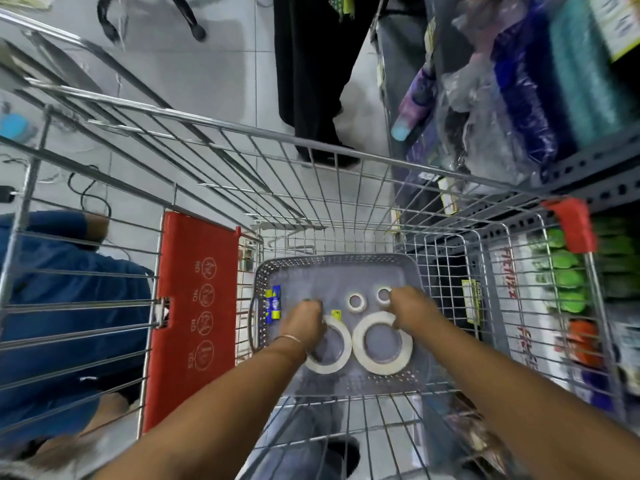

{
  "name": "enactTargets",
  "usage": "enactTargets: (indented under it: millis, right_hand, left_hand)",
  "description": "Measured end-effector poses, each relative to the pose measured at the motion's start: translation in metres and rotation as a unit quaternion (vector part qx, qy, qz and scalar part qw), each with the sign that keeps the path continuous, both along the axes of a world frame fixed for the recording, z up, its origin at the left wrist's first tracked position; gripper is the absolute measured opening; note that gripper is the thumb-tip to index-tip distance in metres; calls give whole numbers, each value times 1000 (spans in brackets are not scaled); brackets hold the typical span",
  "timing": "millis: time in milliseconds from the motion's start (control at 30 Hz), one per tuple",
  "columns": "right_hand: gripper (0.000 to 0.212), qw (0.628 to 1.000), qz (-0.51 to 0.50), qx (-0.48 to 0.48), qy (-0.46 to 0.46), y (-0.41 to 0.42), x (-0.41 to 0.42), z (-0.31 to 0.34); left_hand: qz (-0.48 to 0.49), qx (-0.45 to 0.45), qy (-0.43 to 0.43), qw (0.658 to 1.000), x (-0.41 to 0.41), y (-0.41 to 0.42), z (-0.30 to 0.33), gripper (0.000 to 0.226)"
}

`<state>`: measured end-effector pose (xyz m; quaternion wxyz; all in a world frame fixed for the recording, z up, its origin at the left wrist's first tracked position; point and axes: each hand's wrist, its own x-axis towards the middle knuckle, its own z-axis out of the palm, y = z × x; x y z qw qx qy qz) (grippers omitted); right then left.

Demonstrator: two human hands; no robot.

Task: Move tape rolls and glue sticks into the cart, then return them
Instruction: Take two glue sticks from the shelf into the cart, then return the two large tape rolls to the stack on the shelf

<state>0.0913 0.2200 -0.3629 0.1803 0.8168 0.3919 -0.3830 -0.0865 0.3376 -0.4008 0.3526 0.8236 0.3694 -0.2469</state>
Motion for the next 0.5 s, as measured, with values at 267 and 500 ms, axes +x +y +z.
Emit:
enactTargets:
  millis: [267, 500]
  right_hand:
    - [30, 998, 52, -40, 3, -6, -9, -18]
    - [25, 1000, -26, 10, 14, -9, -9, 0]
  left_hand:
    - [-9, -7, -2, 1000, 0, -3, -9, 11]
    - [8, -14, 7, 1000, -7, 8, 0, 16]
